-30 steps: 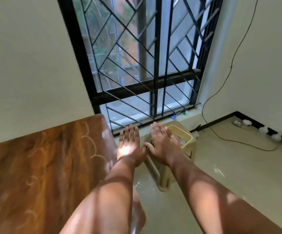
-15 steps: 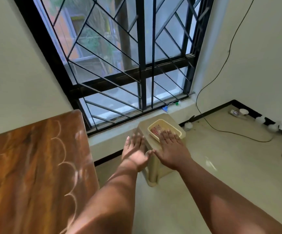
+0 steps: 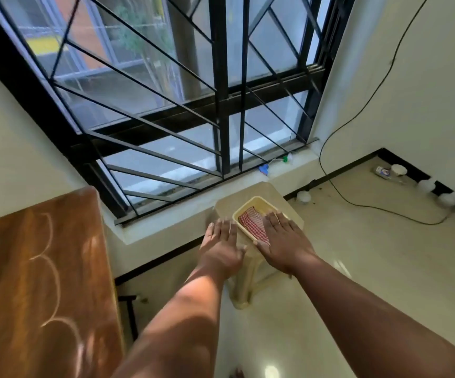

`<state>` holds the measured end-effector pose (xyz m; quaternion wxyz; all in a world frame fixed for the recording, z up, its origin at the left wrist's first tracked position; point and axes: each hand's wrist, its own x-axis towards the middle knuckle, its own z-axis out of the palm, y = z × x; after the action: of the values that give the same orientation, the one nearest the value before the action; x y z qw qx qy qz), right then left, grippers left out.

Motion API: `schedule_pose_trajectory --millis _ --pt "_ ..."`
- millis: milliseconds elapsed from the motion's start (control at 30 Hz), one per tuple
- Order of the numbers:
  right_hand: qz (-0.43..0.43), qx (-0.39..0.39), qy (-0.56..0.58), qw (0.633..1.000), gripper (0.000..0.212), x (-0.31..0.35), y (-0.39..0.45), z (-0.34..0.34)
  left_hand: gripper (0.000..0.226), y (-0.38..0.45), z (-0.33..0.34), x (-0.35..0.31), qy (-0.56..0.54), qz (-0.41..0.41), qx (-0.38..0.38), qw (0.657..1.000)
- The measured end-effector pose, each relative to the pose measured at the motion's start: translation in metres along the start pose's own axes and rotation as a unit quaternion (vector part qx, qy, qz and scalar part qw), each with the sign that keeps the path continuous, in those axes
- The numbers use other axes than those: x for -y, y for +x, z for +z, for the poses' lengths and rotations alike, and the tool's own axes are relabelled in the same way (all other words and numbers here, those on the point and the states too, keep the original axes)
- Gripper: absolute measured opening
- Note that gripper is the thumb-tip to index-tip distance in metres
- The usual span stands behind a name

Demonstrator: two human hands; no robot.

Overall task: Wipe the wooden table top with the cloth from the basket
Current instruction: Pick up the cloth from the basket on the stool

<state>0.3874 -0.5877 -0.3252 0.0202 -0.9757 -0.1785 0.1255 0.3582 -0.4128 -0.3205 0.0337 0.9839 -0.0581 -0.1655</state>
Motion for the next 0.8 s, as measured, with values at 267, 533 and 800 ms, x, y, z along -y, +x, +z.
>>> schedule_pose_trajectory --millis 267,533,800 --pt "-0.001 0.050 0.048 0.998 0.070 -0.016 0.059 0.049 0.068 0.047 0.046 0.009 0.005 -0.024 0.063 0.998" --pt "-0.013 0.117 0.070 0.991 0.065 -0.045 0.120 0.094 0.068 0.102 0.080 0.000 0.005 -0.058 0.091 0.994" --pt "-0.021 0.156 0.046 0.986 0.063 -0.079 0.175 0.125 0.069 0.173 0.098 -0.007 -0.005 -0.043 0.075 0.996"
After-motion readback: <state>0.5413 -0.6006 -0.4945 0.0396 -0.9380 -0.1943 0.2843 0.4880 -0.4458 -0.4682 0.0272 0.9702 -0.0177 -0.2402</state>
